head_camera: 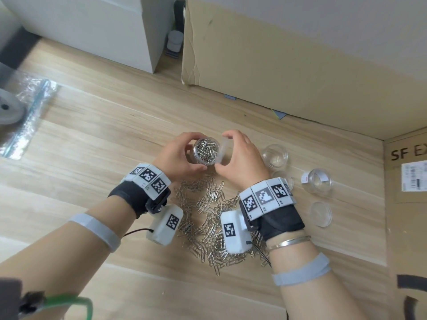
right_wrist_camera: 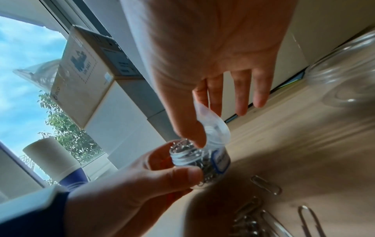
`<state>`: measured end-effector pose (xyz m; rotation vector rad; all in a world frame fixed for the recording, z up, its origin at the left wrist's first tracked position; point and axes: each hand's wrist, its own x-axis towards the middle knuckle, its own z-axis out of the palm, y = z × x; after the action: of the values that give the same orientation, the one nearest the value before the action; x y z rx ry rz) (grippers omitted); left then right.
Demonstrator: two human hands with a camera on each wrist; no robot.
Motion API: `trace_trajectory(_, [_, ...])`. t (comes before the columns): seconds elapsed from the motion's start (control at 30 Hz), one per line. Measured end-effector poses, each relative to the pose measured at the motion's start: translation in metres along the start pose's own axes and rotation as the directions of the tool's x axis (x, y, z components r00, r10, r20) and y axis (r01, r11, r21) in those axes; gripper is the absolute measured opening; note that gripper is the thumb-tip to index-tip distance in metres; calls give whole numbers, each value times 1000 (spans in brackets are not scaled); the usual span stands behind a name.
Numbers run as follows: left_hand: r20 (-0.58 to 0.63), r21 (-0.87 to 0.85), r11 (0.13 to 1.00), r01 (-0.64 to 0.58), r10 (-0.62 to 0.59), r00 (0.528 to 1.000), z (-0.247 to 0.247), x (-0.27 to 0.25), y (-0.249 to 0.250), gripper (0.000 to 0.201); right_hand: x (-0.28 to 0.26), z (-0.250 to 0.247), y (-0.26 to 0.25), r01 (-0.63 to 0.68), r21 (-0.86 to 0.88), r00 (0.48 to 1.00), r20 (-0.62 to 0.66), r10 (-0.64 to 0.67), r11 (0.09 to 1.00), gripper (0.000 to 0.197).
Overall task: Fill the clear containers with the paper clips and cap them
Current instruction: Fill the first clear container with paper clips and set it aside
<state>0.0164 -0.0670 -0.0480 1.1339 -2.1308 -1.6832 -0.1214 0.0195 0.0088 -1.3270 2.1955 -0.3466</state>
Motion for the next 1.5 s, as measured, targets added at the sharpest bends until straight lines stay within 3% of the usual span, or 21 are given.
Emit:
trace_trajectory(0.2, [-12, 58, 996, -67, 67, 998, 8, -1, 6, 63, -1, -6, -6, 25, 32, 997, 69, -27, 999, 78])
trace_trajectory(0.4, [11, 71, 995, -65, 64, 998, 8, -3, 11, 62, -1, -9, -5, 81, -22, 996, 44, -80, 996, 64])
trace_trajectory(0.73, [110, 49, 998, -29, 24, 994, 2, 1, 11, 63, -1, -11, 2, 252, 31, 960, 118, -254, 967, 61])
trace_trajectory(1.0, [71, 43, 997, -63, 60, 996, 3, 1, 18, 65, 2, -15, 1, 34, -40, 999, 37, -32, 999, 65])
trace_trajectory(1.2, [19, 74, 993, -93, 91, 996, 7, 4, 22, 60, 4, -19, -4, -78, -133, 997, -18, 77, 988, 65])
trace_trajectory(1.5, [-49, 124, 987, -106, 113, 992, 14, 18, 32, 54, 8, -16, 3, -115, 44, 986, -113, 119, 992, 65])
